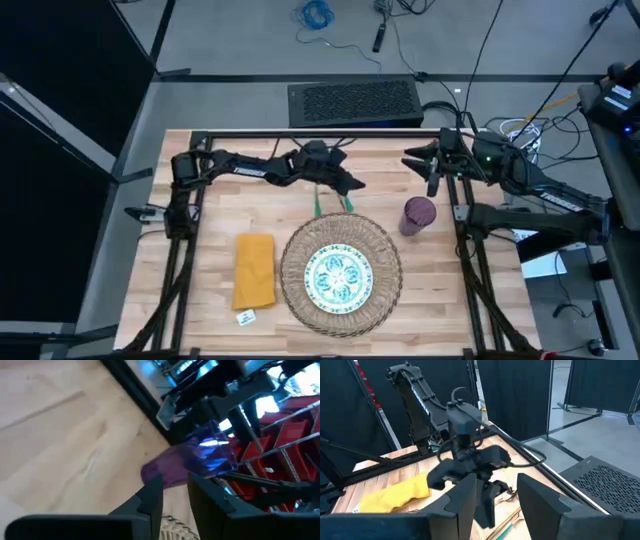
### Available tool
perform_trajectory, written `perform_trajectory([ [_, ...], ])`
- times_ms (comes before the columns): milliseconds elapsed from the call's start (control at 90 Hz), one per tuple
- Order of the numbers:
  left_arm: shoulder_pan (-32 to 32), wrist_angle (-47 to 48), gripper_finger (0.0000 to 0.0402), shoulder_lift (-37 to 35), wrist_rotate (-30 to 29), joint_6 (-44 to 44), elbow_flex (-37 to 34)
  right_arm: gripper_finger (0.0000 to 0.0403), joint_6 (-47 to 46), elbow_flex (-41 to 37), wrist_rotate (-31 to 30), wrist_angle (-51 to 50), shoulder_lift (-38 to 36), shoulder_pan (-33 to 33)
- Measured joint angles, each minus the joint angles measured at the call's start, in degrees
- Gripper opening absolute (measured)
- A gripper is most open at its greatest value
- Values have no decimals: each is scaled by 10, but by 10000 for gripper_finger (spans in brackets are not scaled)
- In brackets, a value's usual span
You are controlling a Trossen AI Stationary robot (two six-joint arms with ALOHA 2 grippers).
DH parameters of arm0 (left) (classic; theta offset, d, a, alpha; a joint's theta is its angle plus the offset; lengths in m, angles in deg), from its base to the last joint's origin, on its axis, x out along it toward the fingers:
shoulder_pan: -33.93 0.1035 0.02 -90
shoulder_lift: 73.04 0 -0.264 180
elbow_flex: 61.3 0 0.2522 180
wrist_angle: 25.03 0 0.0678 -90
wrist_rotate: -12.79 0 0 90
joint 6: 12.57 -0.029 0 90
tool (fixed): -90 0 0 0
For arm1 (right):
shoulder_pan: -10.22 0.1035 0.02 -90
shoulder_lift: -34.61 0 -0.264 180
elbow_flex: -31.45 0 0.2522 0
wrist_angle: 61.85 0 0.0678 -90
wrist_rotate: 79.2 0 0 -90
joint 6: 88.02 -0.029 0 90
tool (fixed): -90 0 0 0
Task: Set table place
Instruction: Put the green table fork on top of the folded yellow table napkin
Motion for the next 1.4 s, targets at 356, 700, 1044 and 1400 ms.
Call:
perform_trajectory([
  [356,-14,489,75,-1,-189,-250,224,130,0,0,0,31,0,0],
  [700,-8,498,75,80,-201,-79,225,130,-15,0,-3,41,0,0],
  [1044,-4,510,75,80,-225,24,227,130,-17,0,-3,-3,0,0],
  [1400,-5,492,75,81,-343,107,227,130,3,0,48,-40,-9,0],
])
